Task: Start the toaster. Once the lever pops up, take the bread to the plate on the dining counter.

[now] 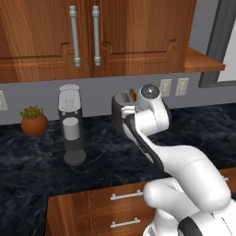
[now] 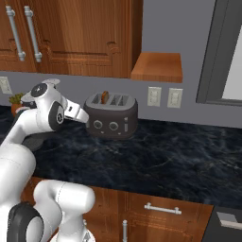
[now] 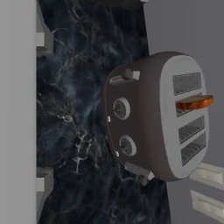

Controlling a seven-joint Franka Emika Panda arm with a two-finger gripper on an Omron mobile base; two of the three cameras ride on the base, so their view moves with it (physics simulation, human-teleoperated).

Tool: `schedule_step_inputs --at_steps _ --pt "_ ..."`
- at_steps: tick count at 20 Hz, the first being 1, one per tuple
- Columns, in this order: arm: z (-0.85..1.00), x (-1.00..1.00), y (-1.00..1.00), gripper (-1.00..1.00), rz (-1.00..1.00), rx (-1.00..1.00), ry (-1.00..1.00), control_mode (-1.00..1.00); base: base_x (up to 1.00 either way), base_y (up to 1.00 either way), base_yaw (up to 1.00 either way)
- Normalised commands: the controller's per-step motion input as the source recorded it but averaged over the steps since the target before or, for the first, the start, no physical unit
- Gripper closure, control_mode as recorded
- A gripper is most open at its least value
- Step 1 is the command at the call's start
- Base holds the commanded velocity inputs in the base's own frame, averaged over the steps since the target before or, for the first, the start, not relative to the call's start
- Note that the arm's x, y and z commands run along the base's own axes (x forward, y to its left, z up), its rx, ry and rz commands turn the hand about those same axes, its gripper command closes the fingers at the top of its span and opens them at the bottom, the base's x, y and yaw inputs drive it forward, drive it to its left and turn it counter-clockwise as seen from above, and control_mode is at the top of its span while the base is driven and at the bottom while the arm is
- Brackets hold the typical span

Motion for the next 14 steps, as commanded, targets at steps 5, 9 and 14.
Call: schedule_step_inputs --at_steps 5,9,14 --pt "-0.12 0.21 0.0 -1.0 -0.05 0.0 0.0 -1.0 0.0 0.0 0.0" --pt "-0.06 0.28 0.0 -1.0 -0.05 0.0 0.0 -1.0 0.0 0.0 0.0" --pt "-0.08 0.29 0.0 -1.0 -0.04 0.0 0.0 -1.0 0.0 0.0 0.0"
